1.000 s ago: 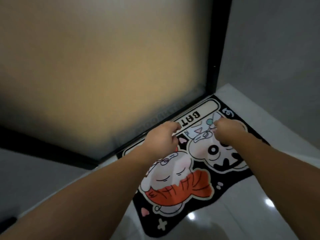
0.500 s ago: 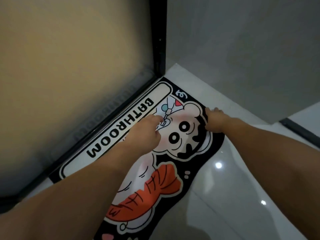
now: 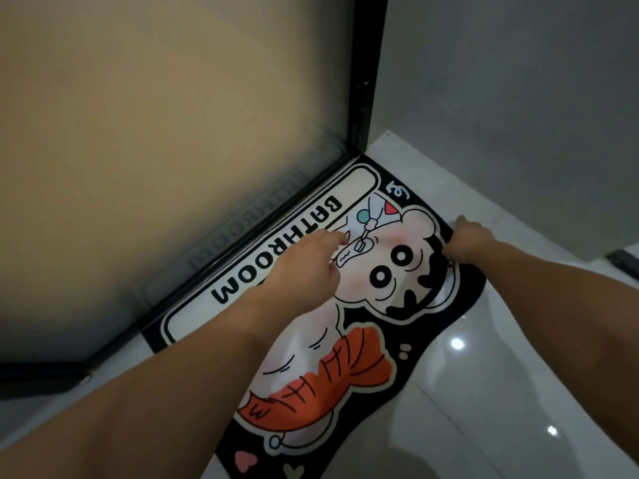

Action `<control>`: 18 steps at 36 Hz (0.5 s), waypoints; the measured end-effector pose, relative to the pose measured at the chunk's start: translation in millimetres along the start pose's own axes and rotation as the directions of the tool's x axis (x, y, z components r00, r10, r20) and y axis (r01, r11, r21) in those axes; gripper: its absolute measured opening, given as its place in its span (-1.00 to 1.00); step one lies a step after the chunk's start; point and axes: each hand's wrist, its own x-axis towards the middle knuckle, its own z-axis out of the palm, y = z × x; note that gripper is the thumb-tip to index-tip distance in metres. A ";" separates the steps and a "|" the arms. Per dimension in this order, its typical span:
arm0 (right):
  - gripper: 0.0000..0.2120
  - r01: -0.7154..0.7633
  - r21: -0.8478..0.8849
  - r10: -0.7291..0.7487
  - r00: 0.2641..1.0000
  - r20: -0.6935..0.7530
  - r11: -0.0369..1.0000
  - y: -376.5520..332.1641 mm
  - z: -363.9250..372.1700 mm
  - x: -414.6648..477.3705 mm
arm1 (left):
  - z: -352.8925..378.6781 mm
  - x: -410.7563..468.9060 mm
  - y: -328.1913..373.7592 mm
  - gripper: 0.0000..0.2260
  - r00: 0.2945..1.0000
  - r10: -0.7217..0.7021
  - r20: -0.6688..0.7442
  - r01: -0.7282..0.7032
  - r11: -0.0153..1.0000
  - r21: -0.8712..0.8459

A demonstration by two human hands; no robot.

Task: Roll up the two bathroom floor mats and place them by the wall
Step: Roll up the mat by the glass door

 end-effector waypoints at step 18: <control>-0.56 0.303 -0.503 -0.453 0.867 -0.206 0.809 -28.7 -53.2 -93.7 | -25.6 22.0 21.6 -0.54 0.962 0.263 -0.073 -0.252 0.959 0.129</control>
